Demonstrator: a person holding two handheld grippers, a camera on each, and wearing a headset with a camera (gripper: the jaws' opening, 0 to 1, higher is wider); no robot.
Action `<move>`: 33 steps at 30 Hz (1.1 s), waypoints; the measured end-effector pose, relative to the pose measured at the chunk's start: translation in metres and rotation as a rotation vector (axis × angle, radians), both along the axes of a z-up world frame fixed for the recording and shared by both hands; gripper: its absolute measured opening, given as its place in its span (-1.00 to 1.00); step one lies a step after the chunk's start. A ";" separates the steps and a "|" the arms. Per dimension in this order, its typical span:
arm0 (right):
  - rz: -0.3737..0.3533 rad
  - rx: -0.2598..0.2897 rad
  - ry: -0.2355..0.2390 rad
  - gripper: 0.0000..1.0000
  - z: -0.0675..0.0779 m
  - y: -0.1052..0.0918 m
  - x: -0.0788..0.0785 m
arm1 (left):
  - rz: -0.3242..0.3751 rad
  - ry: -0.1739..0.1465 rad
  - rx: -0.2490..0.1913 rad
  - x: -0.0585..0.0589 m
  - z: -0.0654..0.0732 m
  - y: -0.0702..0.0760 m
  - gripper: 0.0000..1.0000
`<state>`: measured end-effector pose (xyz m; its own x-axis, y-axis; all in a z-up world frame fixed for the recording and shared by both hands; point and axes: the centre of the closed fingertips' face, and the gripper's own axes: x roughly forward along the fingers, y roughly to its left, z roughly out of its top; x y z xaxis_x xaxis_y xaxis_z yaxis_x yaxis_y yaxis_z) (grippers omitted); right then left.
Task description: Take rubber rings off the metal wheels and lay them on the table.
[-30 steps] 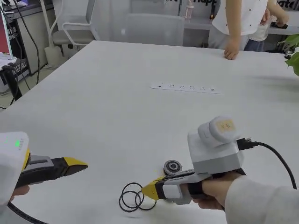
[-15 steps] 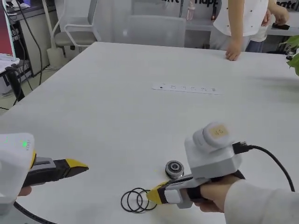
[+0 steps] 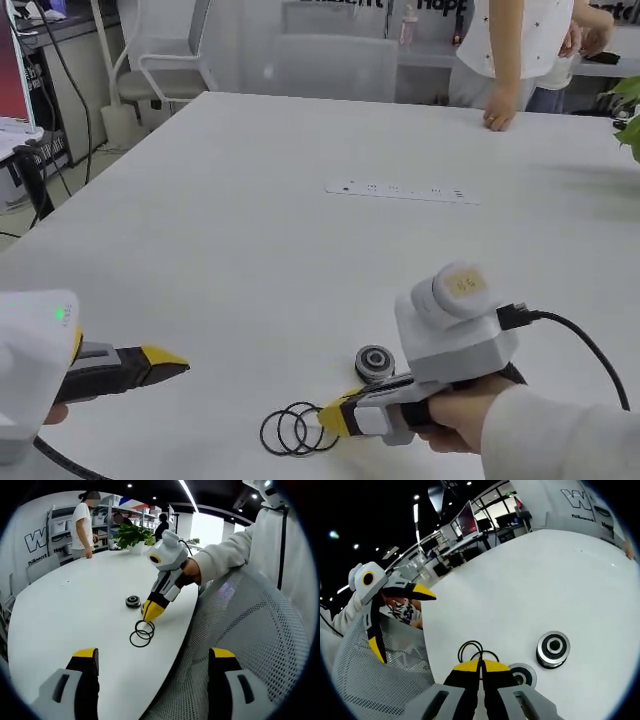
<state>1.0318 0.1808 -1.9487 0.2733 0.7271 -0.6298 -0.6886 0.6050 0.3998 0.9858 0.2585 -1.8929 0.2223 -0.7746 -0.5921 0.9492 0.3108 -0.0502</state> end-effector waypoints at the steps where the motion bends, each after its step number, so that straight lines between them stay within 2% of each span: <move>1: 0.002 -0.002 -0.001 -1.00 0.000 0.000 0.000 | 0.000 0.001 0.001 0.000 0.000 0.000 0.78; 12: 0.018 0.004 0.009 -1.00 0.003 0.001 -0.003 | -0.003 0.007 0.012 -0.001 -0.002 0.000 0.77; 21: 0.011 -0.015 0.006 -1.00 0.001 -0.003 -0.001 | -0.007 0.013 0.018 -0.002 -0.004 0.001 0.76; 24: 0.026 -0.027 -0.019 -1.00 -0.002 -0.001 0.000 | -0.007 0.015 0.019 -0.002 -0.004 0.001 0.76; 25: 0.022 -0.029 -0.014 -1.00 -0.002 -0.001 -0.001 | -0.007 0.016 0.020 -0.002 -0.004 0.001 0.76; 30: 0.049 -0.051 -0.067 -1.00 -0.001 0.002 0.000 | -0.005 0.017 0.020 -0.002 -0.004 0.001 0.76; 33: 0.060 -0.057 -0.075 -0.99 -0.002 0.002 0.001 | -0.004 0.018 0.020 -0.002 -0.005 0.001 0.76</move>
